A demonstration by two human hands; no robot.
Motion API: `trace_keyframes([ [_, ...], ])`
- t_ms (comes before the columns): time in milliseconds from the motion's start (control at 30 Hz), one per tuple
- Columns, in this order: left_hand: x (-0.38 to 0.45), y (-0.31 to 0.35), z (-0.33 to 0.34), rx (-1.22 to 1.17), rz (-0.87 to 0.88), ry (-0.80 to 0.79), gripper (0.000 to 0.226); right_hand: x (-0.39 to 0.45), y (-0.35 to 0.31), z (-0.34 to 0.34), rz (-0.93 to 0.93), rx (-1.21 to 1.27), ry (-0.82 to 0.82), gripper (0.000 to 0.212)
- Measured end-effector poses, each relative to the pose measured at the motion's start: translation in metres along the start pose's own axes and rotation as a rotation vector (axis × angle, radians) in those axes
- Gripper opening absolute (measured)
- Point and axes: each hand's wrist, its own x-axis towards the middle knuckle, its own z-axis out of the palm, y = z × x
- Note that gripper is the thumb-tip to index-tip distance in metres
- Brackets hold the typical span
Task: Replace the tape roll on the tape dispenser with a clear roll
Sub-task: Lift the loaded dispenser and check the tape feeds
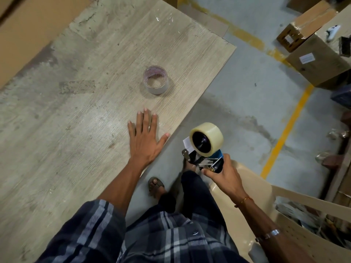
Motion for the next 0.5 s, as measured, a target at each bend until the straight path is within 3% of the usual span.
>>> trace_keyframes([
  [233,-0.018,0.001,0.013,0.080,0.237,-0.021,0.069,-0.002,-0.014,-0.005,-0.022,0.286,0.067,0.061],
  [400,0.009,0.010,-0.002,0.004,0.143,-0.130,0.080,-0.001,-0.027,-0.013,-0.042,0.439,0.046,0.059],
  [500,0.023,0.018,-0.026,-0.133,0.103,-0.150,0.068,-0.001,-0.042,-0.020,-0.054,0.433,0.021,0.062],
])
